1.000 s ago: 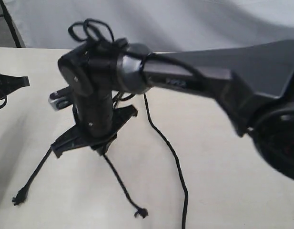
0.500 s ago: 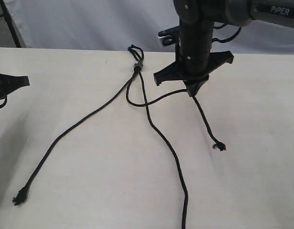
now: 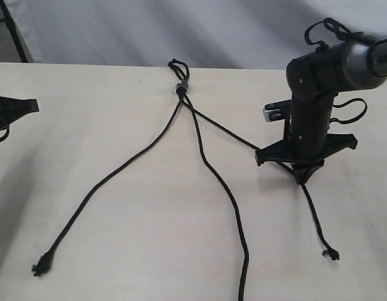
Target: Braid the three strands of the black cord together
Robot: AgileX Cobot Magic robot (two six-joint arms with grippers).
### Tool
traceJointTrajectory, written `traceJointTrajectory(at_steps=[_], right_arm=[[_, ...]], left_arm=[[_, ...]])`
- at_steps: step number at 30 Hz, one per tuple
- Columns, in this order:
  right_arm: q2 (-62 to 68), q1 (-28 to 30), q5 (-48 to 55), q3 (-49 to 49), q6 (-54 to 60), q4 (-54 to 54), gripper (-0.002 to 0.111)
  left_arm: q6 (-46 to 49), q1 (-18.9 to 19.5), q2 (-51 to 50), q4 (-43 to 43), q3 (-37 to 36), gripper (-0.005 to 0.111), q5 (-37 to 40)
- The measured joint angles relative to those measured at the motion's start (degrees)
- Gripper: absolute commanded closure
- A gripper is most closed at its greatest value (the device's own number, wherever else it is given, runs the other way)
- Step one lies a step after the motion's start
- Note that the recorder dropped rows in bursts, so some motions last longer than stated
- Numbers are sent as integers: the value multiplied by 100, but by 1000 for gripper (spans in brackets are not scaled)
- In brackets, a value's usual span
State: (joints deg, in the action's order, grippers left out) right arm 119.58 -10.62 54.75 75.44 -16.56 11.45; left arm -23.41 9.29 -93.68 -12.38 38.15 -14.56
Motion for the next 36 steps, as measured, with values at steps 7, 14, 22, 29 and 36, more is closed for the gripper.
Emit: traceJointTrajectory(at_steps=[7, 14, 22, 29, 36], right_arm=[[0, 0, -32, -24, 0, 0, 108], [0, -126, -52, -51, -794, 573, 80], [-11, -252, 46, -79, -1343, 1073, 35], [-654, -257, 141, -2, -1199, 1103, 84], [-2206, -96, 372, 38, -1237, 1751, 108]], left_arm=[[-13, 0, 0, 0, 0, 101, 0], [-13, 0, 0, 0, 0, 101, 0], [-25, -11, 0, 0, 0, 101, 0], [-277, -910, 0, -181, 183, 101, 428], [-412, -3248, -114, -339, 1439, 100, 3044]])
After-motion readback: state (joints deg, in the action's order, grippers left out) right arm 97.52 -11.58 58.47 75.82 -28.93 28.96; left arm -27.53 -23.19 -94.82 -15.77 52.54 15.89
